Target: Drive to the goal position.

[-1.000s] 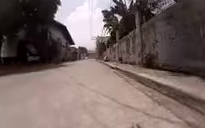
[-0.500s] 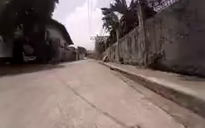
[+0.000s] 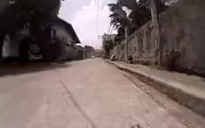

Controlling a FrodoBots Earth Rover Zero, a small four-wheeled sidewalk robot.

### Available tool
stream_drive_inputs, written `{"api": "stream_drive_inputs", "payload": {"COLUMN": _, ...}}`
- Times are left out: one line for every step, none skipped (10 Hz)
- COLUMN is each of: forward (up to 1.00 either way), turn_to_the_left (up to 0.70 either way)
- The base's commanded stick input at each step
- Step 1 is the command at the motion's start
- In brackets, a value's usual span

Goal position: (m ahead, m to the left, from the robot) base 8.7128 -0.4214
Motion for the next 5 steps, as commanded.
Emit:
{"api": "stream_drive_inputs", "payload": {"forward": 1.0, "turn_to_the_left": 0.0}}
{"api": "stream_drive_inputs", "payload": {"forward": 1.0, "turn_to_the_left": 0.0}}
{"api": "stream_drive_inputs", "payload": {"forward": 1.0, "turn_to_the_left": 0.0}}
{"api": "stream_drive_inputs", "payload": {"forward": 1.0, "turn_to_the_left": 0.0}}
{"api": "stream_drive_inputs", "payload": {"forward": 1.0, "turn_to_the_left": 0.0}}
